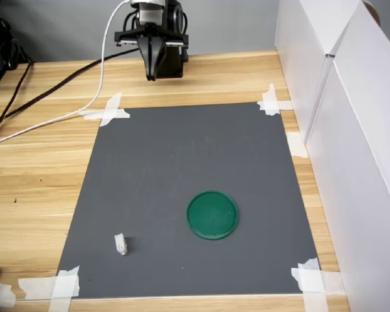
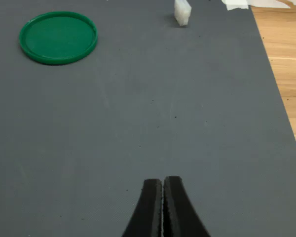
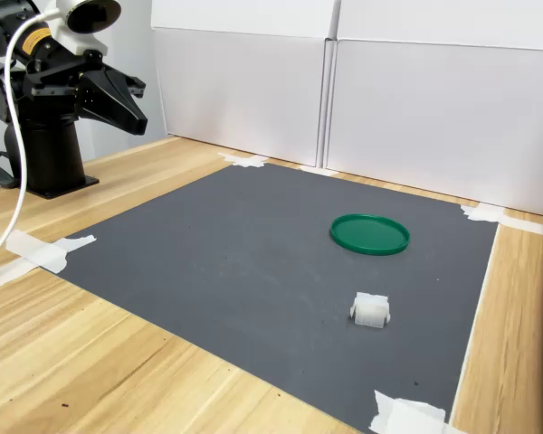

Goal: Grasp a white terminal and put it in the green lid.

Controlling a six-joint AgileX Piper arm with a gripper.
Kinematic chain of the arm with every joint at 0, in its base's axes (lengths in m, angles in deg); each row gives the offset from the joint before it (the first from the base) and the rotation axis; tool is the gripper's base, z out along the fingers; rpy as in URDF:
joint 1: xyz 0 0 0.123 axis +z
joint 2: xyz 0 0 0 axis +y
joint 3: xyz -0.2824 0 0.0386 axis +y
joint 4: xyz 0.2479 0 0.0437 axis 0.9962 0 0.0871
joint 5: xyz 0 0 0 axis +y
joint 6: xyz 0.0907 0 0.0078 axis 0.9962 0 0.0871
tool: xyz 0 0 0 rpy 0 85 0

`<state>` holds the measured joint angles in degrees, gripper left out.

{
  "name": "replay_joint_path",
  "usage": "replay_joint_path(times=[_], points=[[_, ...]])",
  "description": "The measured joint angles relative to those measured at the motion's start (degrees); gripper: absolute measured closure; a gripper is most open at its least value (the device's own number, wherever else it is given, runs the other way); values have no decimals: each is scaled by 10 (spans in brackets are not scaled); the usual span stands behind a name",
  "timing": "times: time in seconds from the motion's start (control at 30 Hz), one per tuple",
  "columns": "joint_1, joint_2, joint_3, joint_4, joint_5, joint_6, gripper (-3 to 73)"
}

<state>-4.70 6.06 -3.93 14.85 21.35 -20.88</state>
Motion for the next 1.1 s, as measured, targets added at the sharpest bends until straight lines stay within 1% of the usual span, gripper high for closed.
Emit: replay_joint_path(times=[0.3,0.6,0.9,1.1], points=[[0,137,-96,-1,3,0,710],[0,294,-214,3,4,-4,710],[0,461,-348,2,28,-84,710],[0,553,-418,-3,62,-108,710]])
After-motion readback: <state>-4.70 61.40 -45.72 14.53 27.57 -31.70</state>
